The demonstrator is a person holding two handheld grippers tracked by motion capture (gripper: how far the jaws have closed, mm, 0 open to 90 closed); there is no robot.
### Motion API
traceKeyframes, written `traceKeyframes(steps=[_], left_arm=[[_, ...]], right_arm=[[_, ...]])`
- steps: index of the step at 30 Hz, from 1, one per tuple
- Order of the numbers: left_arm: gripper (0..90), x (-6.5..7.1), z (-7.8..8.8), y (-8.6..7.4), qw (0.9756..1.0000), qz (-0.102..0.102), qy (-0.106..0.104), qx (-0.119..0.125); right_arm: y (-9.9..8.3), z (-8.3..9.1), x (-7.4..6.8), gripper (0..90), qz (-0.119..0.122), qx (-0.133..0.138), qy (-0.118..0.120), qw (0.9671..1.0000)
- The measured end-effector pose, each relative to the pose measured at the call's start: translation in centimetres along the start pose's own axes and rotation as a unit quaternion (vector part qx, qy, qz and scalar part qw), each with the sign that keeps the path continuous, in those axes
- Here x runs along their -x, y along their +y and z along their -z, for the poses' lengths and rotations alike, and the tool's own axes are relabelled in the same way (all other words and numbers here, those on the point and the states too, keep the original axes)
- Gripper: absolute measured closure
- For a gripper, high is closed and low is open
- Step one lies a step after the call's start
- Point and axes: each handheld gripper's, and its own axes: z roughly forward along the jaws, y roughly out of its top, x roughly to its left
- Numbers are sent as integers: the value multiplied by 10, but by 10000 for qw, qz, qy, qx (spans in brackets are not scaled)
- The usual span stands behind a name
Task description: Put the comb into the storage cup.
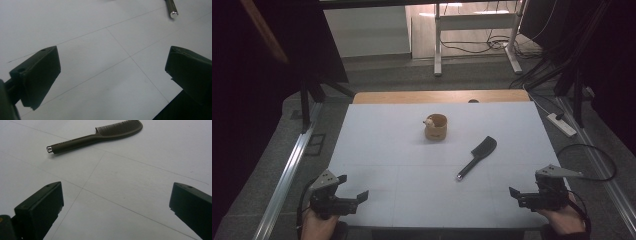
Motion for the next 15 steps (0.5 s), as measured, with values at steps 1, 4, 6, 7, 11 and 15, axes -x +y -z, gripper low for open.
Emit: traceKeyframes(steps=[1, 4, 6, 7, 11, 15], left_arm=[[7, 0, 0, 0, 10000, 8, -13, 6], [10, 0, 0, 0, 10000, 3, -13, -21], [10, 0, -1, 0, 10000, 5, -18, -29], [10, 0, -1, 0, 10000, 4, -24, -31], [11, -1, -1, 0, 10000, 13, -50, -34], [12, -2, 0, 0, 9999, 64, -123, -9]], right_arm=[[0, 0, 0, 0, 37, 2, -3, 10000], [0, -1, -1, 0, 48, -19, 11, 10000], [0, -1, 0, 0, 45, -33, 24, 10000], [0, -1, 0, 0, 30, -66, 32, 10000], [0, -1, 0, 0, 27, -87, 51, 9999], [1, -2, 0, 0, 38, -109, 82, 9999]])
